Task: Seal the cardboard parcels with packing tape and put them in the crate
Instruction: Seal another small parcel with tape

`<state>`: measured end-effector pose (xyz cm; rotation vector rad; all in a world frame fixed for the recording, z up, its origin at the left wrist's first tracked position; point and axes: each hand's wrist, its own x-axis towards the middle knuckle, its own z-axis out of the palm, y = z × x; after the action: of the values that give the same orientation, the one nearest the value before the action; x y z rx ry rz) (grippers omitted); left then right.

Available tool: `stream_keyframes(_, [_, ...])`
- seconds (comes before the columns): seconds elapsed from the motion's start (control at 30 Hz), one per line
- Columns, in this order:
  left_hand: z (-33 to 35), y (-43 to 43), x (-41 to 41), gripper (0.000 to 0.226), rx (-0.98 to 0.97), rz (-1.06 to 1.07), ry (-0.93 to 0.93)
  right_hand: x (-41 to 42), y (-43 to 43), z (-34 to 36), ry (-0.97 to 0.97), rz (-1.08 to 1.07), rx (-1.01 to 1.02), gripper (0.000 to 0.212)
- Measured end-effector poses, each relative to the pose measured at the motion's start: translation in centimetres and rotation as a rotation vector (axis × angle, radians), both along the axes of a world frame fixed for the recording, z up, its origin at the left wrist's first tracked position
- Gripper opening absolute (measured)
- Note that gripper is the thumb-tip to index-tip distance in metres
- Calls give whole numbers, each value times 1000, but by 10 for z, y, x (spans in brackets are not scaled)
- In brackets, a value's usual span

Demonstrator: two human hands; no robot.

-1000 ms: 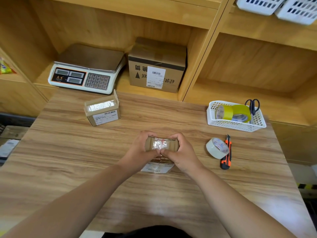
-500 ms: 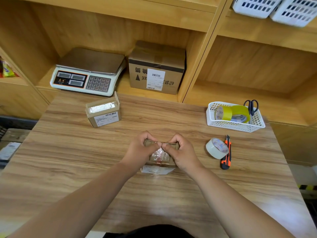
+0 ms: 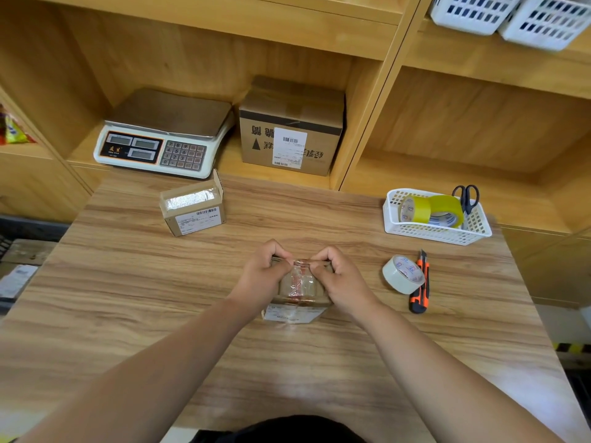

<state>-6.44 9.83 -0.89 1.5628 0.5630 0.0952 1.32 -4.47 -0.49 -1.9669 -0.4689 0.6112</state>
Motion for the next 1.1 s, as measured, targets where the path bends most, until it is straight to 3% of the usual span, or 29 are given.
stream_keyframes(0.03, [0,0,-1,9,-10,-2,0,2,-2,1,26,34,-36,7])
stream_keyframes(0.17, [-2,1,-1,7,-2,0,-4,2,-8,8,90,125,-99,31])
stream_keyframes(0.33, [-7,0,-1,6,27,0,4,-3,2,10,60,61,-170,48])
stream_keyframes(0.6, [-8,0,-1,7,170,3,-7,-14,15,5,24,-44,-301,96])
stream_keyframes(1.0, [-11,-1,-5,2,74,5,1,2,4,21,157,193,-241,54])
stream_keyframes(1.1, [-10,-4,-5,10,40,16,6,4,-4,18,137,189,-204,44])
